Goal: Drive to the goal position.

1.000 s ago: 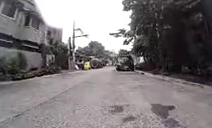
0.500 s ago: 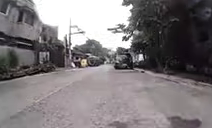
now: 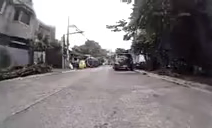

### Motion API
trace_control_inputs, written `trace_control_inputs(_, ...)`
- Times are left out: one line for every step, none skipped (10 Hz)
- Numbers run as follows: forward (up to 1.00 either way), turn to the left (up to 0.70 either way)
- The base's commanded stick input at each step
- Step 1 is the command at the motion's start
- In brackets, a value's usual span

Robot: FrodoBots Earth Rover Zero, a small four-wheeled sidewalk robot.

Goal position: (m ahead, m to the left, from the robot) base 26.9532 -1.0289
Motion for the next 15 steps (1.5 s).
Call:
trace_control_inputs(1.0, 0.0)
trace_control_inputs(1.0, 0.0)
trace_control_inputs(1.0, 0.0)
trace_control_inputs(1.0, 0.0)
trace_control_inputs(1.0, 0.0)
trace_control_inputs(1.0, 0.0)
trace_control_inputs(1.0, 0.0)
trace_control_inputs(1.0, 0.0)
trace_control_inputs(1.0, 0.0)
trace_control_inputs(1.0, 0.0)
trace_control_inputs(1.0, 0.0)
trace_control_inputs(1.0, 0.0)
trace_control_inputs(1.0, 0.0)
trace_control_inputs(1.0, 0.0)
trace_control_inputs(1.0, 0.0)
